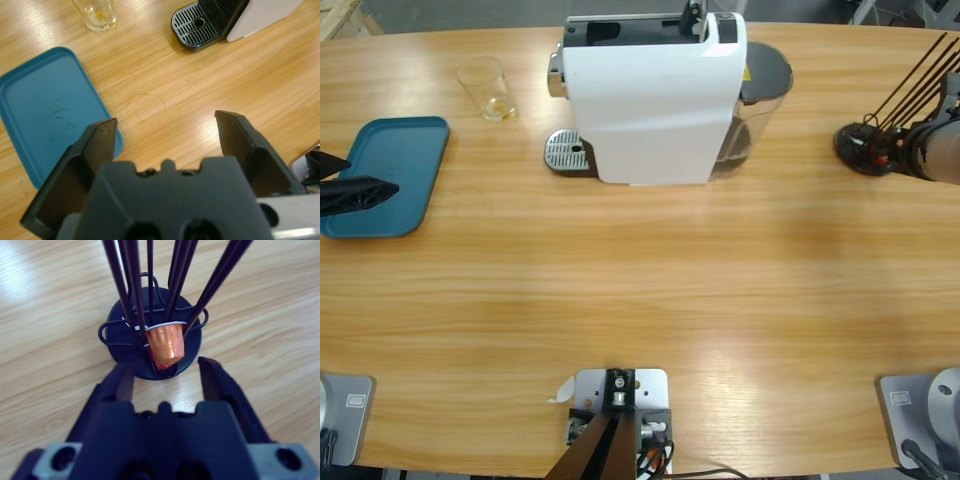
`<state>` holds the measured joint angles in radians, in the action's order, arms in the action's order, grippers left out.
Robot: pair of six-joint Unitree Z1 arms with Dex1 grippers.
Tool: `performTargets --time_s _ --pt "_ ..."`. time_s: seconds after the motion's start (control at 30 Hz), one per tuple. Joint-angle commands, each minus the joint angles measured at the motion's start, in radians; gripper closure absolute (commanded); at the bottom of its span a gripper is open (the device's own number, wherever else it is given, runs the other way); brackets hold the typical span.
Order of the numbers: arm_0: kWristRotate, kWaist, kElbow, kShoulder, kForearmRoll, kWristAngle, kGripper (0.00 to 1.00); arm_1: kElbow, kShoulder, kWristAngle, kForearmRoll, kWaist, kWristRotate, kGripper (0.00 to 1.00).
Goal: Pour coffee
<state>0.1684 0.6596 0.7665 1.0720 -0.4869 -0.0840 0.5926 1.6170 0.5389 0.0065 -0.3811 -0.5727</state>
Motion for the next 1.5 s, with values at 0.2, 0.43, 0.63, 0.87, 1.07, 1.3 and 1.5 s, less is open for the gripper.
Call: performTargets --time_s 0.2,0.43,0.63,0.87,1.07,1.3,1.5 --pt "-0.001 0.009 -0.038 -0.008 0.011 0.009 0.165 0.019 0.015 0.013 -0.019 0.022 0.007 0.372" --pt "-0.001 0.009 -0.038 -0.007 0.011 0.01 0.165 0.019 0.023 0.019 -0.03 0.025 0.014 0.501" --pt "-0.003 0.009 -0.038 -0.007 0.011 0.013 0.165 0.019 0.038 0.028 -0.045 0.027 0.014 0.537" --pt "-0.003 0.009 -0.038 -0.007 0.011 0.016 0.165 0.011 0.046 0.029 -0.049 0.027 0.014 0.877" --pt "-0.003 0.009 -0.038 -0.009 0.011 0.016 0.165 -0.003 0.049 0.03 -0.058 0.027 0.014 0.993" --pt "-0.004 0.009 -0.038 -0.01 0.011 0.018 0.165 -0.01 0.05 0.035 -0.062 0.027 0.014 1.0" --pt "-0.004 0.009 -0.038 -0.007 0.013 0.018 0.165 -0.022 -0.031 0.056 -0.059 0.027 0.031 1.0"
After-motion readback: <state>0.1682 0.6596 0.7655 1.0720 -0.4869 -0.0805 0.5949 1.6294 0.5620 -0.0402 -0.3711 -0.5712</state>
